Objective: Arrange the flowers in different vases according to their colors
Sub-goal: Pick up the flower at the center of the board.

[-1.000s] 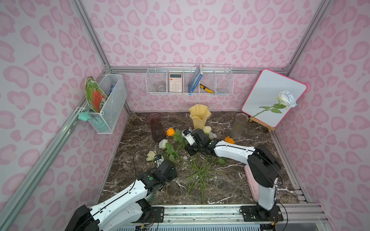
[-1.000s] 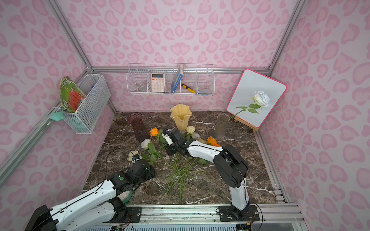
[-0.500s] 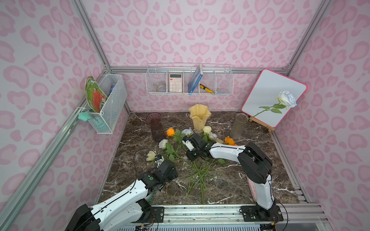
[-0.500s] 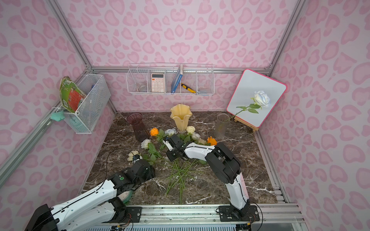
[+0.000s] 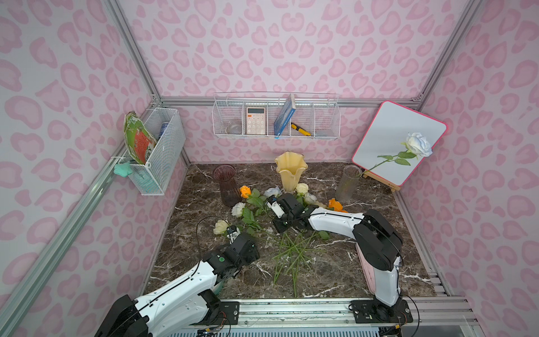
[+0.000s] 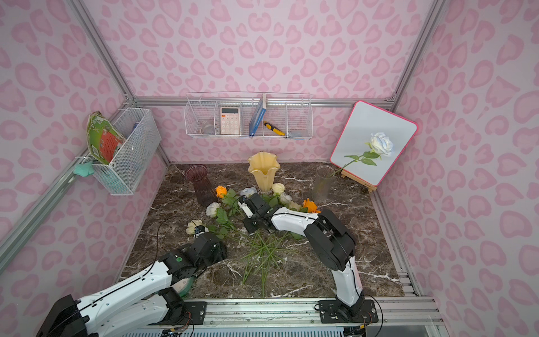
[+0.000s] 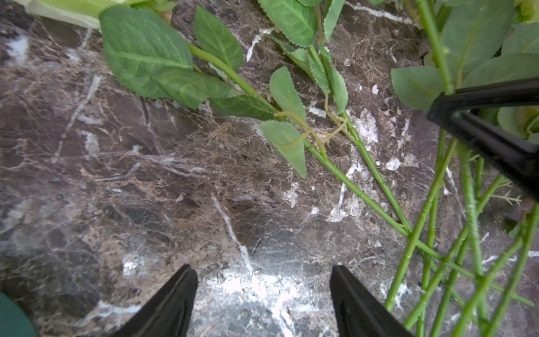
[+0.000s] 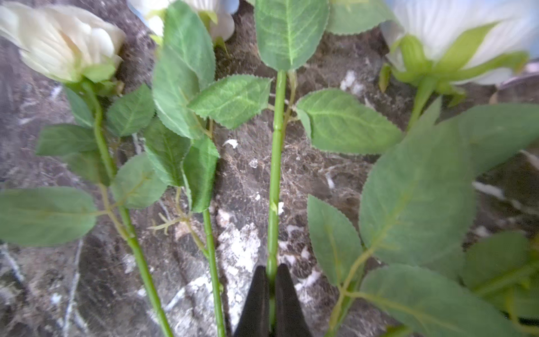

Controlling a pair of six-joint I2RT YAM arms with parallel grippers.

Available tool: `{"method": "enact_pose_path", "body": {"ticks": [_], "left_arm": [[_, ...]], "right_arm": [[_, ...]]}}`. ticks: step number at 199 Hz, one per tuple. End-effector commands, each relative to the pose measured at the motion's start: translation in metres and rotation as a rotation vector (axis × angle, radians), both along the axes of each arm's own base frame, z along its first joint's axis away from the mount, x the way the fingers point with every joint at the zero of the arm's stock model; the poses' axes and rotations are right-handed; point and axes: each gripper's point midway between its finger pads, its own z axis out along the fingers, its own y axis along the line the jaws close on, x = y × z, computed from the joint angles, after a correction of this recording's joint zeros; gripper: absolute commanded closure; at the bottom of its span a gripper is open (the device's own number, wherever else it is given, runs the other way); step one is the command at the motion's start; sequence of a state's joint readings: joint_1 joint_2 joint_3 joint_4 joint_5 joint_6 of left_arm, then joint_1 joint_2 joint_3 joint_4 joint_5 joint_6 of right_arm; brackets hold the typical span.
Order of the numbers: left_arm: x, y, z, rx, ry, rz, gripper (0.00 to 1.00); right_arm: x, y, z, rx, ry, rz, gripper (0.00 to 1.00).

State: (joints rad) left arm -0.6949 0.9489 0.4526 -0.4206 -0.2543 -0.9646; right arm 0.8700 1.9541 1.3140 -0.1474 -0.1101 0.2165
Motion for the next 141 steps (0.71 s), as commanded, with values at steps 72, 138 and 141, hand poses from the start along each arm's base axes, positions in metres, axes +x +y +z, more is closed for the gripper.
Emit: {"method": "enact_pose_path", "body": {"ticks": [72, 138, 141], "left_arm": [[0.002, -0.002, -0.001, -0.01, -0.008, -0.007, 0.23], [0.001, -0.003, -0.007, -0.007, 0.006, -0.01, 0.23], [0.001, -0.004, -0.007, -0.008, 0.005, -0.01, 0.23]], "right_arm": [[0.005, 0.013, 0.107, 0.305, -0.109, 0.035, 1.0], [0.008, 0.0, 0.134, 0.556, -0.393, -0.007, 1.0], [0.008, -0.001, 0.136, 0.568, -0.414, -0.013, 1.0]]}}
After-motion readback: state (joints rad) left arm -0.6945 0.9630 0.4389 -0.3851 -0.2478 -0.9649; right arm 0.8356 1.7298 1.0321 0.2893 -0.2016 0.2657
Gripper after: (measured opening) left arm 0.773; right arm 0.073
